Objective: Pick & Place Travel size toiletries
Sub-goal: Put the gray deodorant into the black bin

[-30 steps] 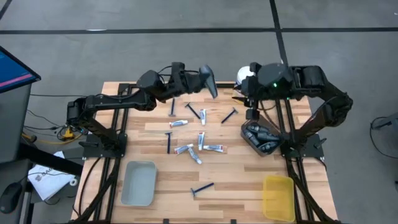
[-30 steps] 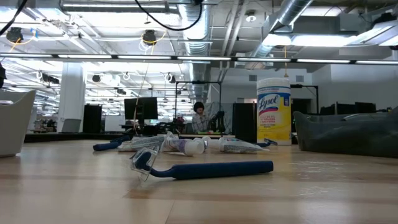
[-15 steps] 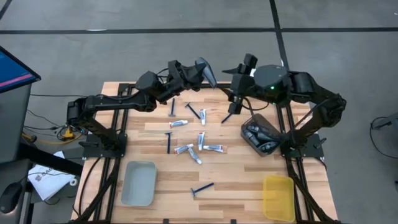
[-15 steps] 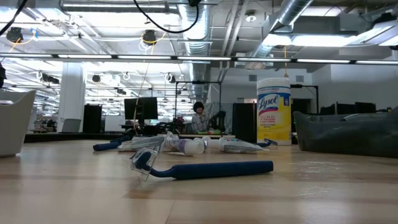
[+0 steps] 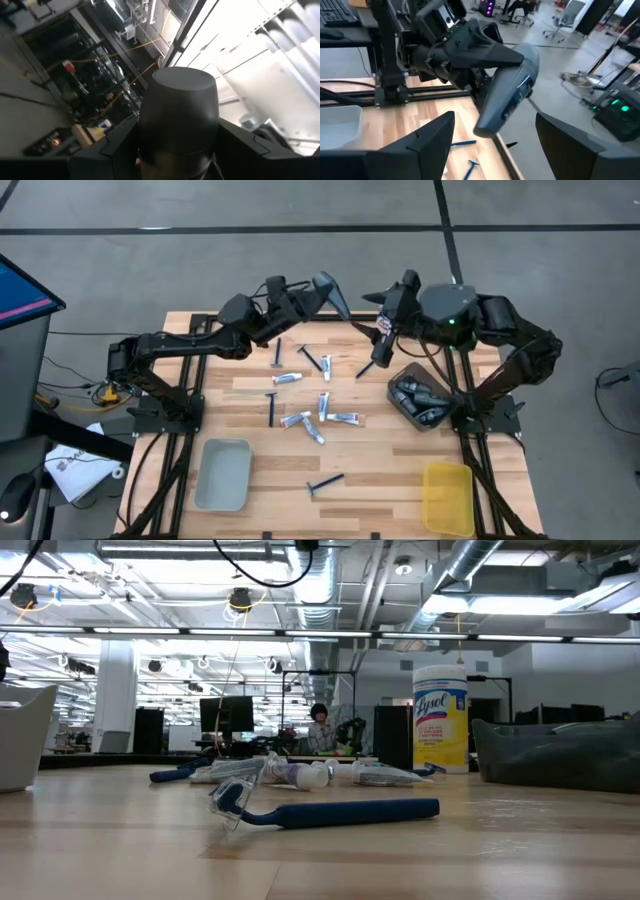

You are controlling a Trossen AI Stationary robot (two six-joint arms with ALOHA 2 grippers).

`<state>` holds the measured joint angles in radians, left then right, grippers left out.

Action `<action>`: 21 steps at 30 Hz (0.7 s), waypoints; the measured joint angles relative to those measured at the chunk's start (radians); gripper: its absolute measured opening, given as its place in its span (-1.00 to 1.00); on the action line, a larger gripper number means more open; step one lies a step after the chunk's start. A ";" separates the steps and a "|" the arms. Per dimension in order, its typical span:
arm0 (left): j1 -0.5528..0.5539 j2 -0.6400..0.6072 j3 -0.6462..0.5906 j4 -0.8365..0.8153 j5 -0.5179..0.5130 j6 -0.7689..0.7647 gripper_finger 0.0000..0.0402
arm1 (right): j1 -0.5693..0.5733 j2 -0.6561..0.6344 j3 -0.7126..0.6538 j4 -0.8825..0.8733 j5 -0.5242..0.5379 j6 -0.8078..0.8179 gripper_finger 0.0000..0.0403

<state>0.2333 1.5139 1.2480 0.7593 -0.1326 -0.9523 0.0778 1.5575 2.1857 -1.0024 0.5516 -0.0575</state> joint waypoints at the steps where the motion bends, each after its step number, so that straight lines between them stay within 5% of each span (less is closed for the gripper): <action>1: 0.000 0.000 0.000 0.000 0.000 0.024 0.06 | -0.008 0.000 0.000 0.000 -0.020 0.017 0.37; 14: -0.019 0.000 0.000 0.000 0.002 0.085 0.06 | -0.128 0.059 0.000 -0.009 -0.214 0.058 0.37; 21: -0.026 0.000 0.000 -0.002 0.002 0.084 0.06 | -0.147 0.067 -0.001 -0.008 -0.215 0.050 0.37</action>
<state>0.2070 1.5139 1.2480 0.7574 -0.1309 -0.8680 -0.0696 1.6245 2.1851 -1.0101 0.3363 -0.0074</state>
